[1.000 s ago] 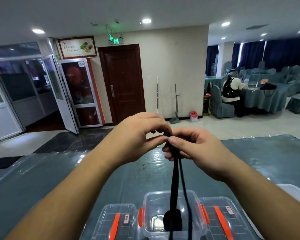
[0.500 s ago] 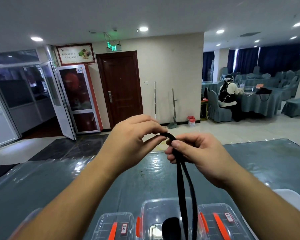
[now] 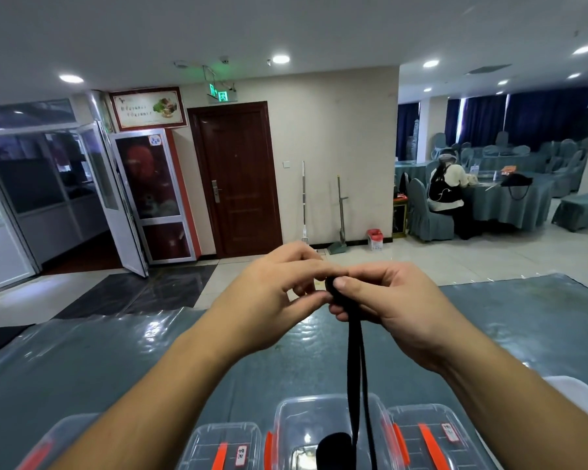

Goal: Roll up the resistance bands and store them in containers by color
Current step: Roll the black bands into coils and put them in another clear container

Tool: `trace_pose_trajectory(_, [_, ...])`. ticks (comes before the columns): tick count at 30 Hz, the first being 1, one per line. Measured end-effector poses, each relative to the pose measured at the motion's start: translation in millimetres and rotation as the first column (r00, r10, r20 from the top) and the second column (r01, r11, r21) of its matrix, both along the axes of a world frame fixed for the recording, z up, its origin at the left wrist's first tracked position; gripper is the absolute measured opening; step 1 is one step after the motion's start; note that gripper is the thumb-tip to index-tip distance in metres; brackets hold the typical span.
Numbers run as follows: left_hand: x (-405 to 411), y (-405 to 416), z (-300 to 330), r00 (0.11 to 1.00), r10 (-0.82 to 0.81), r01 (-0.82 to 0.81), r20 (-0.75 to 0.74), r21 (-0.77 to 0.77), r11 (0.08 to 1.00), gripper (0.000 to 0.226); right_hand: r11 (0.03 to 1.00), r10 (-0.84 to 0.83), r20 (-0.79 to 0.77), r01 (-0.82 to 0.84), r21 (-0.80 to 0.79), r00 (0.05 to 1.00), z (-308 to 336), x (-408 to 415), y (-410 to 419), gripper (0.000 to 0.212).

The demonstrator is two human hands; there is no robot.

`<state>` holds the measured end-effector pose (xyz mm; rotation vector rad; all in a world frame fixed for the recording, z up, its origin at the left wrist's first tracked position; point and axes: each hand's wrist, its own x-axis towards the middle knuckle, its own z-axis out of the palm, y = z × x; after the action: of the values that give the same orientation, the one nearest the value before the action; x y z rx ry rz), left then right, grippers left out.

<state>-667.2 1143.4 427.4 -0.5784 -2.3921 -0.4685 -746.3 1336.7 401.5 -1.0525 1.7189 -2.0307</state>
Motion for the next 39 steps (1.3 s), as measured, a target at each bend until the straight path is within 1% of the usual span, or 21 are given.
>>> trace_pose_trajectory(2, [0.5,3.5,0.8,1.0,0.008,-0.008,-0.025,0.014,1.0,0.032,0.999,0.007,0.032,-0.006,-0.032,0.999,-0.4,-1.1,-0.9,0.019])
trace_pose_trajectory(5, [0.9,9.9,-2.3,0.992,0.059,-0.05,-0.115,0.078,0.996,0.026,0.996,0.036,0.085,-0.028,-0.089,0.996,-3.5,-2.5,-0.9,0.027])
trace_pose_trajectory(7, [1.4,14.0,-6.3,0.981,0.11,-0.095,-0.159,0.1,0.99,0.024,0.997,0.026,0.057,-0.022,-0.071,0.998,-5.5,-3.2,0.0,0.026])
trace_pose_trajectory(10, [1.5,19.3,-10.7,0.974,0.152,-0.129,-0.168,0.144,0.981,0.023,1.0,-0.028,-0.056,0.028,-0.004,0.998,-3.8,-4.9,3.0,0.014])
trace_pose_trajectory(12, [2.4,21.1,-9.3,0.986,0.136,-0.114,-0.098,0.2,0.973,0.024,0.995,-0.042,-0.156,0.055,0.079,0.987,-1.2,-6.1,6.3,0.017])
trace_pose_trajectory(15, [4.0,17.9,-4.1,0.985,0.06,-0.106,0.162,0.298,0.949,0.022,0.964,-0.065,-0.291,0.135,0.229,0.954,1.6,-7.8,12.1,0.016])
trace_pose_trajectory(17, [4.4,15.9,-2.2,0.974,0.054,-0.128,0.222,0.338,0.932,0.017,0.939,-0.053,-0.346,0.165,0.303,0.937,2.4,-7.0,13.8,0.013])
trace_pose_trajectory(18, [3.6,15.4,-1.8,0.972,0.053,-0.139,0.228,0.381,0.914,0.015,0.94,-0.055,-0.34,0.164,0.298,0.939,2.7,-5.9,13.1,0.012])
trace_pose_trajectory(19, [2.8,15.3,-1.9,0.973,0.039,-0.142,0.229,0.455,0.879,0.014,0.953,-0.073,-0.308,0.157,0.259,0.949,2.2,-4.7,11.3,0.013])
trace_pose_trajectory(20, [2.2,16.1,-2.7,0.974,0.006,-0.134,0.226,0.555,0.821,0.013,0.971,-0.099,-0.248,0.149,0.189,0.964,1.5,-3.4,8.9,0.014])
trace_pose_trajectory(23, [1.3,21.4,-10.6,0.972,-0.136,-0.083,0.189,0.828,0.555,0.012,0.982,-0.182,-0.056,0.179,-0.053,0.982,-2.2,0.2,1.1,0.015])
trace_pose_trajectory(24, [1.3,23.5,-14.5,0.967,-0.184,-0.072,0.179,0.877,0.476,0.013,0.973,-0.212,-0.042,0.207,-0.099,0.976,-4.2,1.5,-1.4,0.017])
trace_pose_trajectory(25, [1.1,25.1,-18.0,0.96,-0.219,-0.066,0.173,0.904,0.423,0.014,0.963,-0.244,-0.051,0.236,-0.126,0.968,-6.5,2.5,-3.5,0.02])
trace_pose_trajectory(26, [0.9,25.3,-20.3,0.956,-0.235,-0.069,0.177,0.912,0.405,0.014,0.954,-0.277,-0.067,0.267,-0.137,0.958,-8.4,3.7,-4.9,0.022])
trace_pose_trajectory(27, [0.7,24.1,-21.2,0.954,-0.228,-0.082,0.194,0.902,0.423,0.014,0.946,-0.307,-0.077,0.295,-0.134,0.949,-10.0,4.3,-5.9,0.024])
trace_pose_trajectory(29, [0.7,18.4,-19.4,0.95,-0.182,-0.126,0.254,0.845,0.52,0.011,0.943,-0.326,-0.099,0.317,-0.1,0.94,-12.0,3.8,-5.5,0.024])
trace_pose_trajectory(31, [1.6,11.5,-15.8,0.937,-0.167,-0.151,0.308,0.785,0.601,0.01,0.961,-0.276,-0.127,0.27,-0.065,0.953,-12.8,2.8,-3.4,0.024])
trace_pose_trajectory(33, [1.6,7.2,-12.9,0.924,-0.191,-0.154,0.332,0.778,0.609,0.011,0.972,-0.233,-0.139,0.226,-0.067,0.962,-12.3,3.2,-3.7,0.023])
trace_pose_trajectory(35, [0.3,8.7,-13.2,0.929,-0.21,-0.141,0.303,0.819,0.557,0.012,0.966,-0.245,-0.107,0.232,-0.116,0.964,-12.4,4.3,-6.8,0.02])
trace_pose_trajectory(36, [-1.5,11.4,-14.7,0.938,-0.219,-0.128,0.271,0.853,0.506,0.013,0.957,-0.262,-0.078,0.248,-0.151,0.962,-12.8,4.6,-8.7,0.02])
trace_pose_trajectory(39, [-8.6,22.9,-23.6,0.954,-0.249,-0.099,0.17,0.957,0.273,0.017,0.927,-0.327,-0.043,0.312,-0.209,0.944,-16.8,4.8,-15.6,0.024])
